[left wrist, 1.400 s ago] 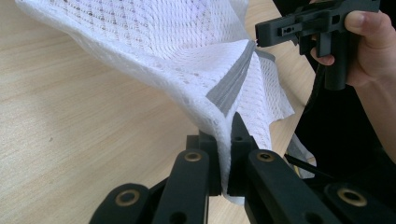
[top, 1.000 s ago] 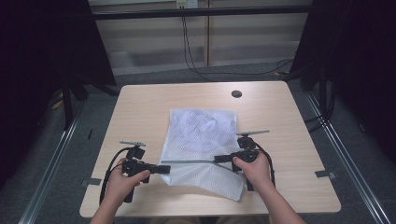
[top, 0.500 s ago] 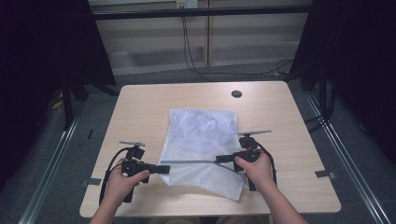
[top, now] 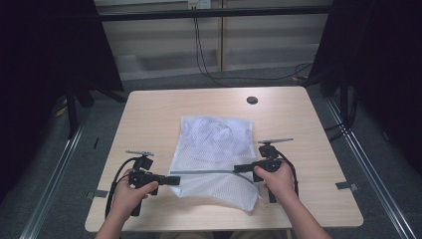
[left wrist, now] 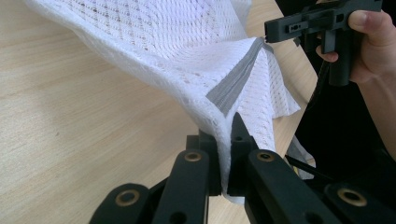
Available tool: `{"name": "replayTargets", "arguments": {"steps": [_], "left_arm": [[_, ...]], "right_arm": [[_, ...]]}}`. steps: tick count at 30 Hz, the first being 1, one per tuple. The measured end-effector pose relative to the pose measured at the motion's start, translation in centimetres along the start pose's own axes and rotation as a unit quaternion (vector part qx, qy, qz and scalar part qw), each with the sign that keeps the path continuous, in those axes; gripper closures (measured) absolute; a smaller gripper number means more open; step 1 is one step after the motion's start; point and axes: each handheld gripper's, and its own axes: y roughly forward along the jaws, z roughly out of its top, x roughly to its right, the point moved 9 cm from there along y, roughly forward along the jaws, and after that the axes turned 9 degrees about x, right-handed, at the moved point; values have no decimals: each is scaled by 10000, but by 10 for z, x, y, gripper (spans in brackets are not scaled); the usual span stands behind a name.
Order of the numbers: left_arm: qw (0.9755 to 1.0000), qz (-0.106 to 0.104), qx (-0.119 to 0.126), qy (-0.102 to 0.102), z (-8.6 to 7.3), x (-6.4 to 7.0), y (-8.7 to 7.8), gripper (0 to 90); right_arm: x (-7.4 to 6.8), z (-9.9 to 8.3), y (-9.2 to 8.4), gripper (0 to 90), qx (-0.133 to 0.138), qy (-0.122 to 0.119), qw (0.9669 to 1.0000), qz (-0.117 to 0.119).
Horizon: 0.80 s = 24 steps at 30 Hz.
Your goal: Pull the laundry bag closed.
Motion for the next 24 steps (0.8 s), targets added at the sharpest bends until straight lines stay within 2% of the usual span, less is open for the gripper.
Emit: {"name": "replayTargets", "arguments": {"steps": [11, 13, 14, 16, 24], "left_arm": [[10000, -13, 7, -7, 0, 0, 0, 887], [10000, -6, 9, 77, 1, -1, -1, 888], [10000, 5, 22, 20, 1, -1, -1, 888], [10000, 7, 20, 65, 0, -2, -3, 887], [10000, 16, 26, 9, 0, -2, -3, 887]], "right_arm": [[4, 1, -5, 872, 28, -10, 10000, 10], [4, 1, -5, 872, 32, -30, 10000, -5], [5, 1, -6, 872, 37, -29, 10000, -25], [7, 1, -7, 872, 52, -35, 10000, -56], [13, 0, -12, 872, 74, 23, 10000, -63]]}}
